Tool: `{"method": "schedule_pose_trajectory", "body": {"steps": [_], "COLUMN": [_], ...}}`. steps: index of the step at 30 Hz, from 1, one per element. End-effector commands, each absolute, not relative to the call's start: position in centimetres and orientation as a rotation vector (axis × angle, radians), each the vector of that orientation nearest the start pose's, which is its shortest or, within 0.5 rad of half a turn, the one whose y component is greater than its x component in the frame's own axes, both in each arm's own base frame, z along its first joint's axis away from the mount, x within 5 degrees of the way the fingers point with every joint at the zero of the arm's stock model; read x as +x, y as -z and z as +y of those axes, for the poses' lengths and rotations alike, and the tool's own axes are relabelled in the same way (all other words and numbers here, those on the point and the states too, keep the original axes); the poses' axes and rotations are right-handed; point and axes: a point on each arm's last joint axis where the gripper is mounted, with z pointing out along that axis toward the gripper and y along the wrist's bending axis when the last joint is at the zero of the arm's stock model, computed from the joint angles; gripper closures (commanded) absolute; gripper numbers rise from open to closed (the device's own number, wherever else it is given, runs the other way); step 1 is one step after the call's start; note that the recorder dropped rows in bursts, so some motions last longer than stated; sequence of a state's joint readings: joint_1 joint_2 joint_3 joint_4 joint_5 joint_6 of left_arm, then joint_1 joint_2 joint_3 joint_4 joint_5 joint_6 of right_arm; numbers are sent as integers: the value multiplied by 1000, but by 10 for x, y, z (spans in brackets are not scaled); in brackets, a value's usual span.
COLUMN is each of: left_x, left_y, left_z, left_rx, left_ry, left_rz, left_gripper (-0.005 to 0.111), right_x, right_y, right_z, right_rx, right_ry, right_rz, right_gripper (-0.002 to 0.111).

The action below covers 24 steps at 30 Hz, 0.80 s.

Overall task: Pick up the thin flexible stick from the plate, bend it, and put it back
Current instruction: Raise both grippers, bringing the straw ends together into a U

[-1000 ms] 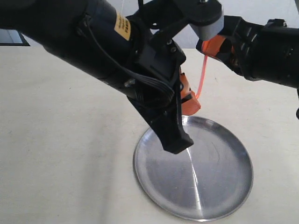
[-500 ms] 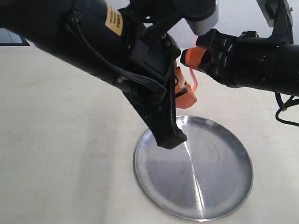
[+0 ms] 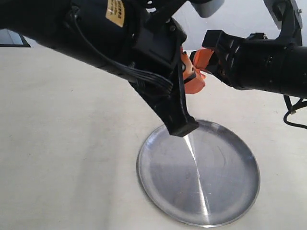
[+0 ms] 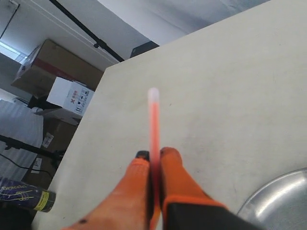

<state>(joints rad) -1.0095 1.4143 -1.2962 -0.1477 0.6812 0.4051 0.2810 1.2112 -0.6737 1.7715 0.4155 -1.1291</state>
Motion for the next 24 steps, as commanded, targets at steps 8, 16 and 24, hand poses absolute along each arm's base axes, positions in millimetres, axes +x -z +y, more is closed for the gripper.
{"method": "schedule_pose_trajectory", "body": {"steps": [8,16,24], "left_x": [180,196,204], "left_y": [-377,-375,-360], "left_z": [-261,-251,-259], "left_rx": [1245,1187,1203], "left_ry": [460,433,426], "left_rz": [1813,1856,1899], "left_gripper": [107,107,107], "right_x": [224,222,219], "right_y": [-283,-284,-286], "right_z": [112,114,117], "right_rx": [-18,-43,-85], "right_ry": [-1085,-1122,-1182], "right_rz": [2039,2034,2025], "right_gripper": [109,109,109]}}
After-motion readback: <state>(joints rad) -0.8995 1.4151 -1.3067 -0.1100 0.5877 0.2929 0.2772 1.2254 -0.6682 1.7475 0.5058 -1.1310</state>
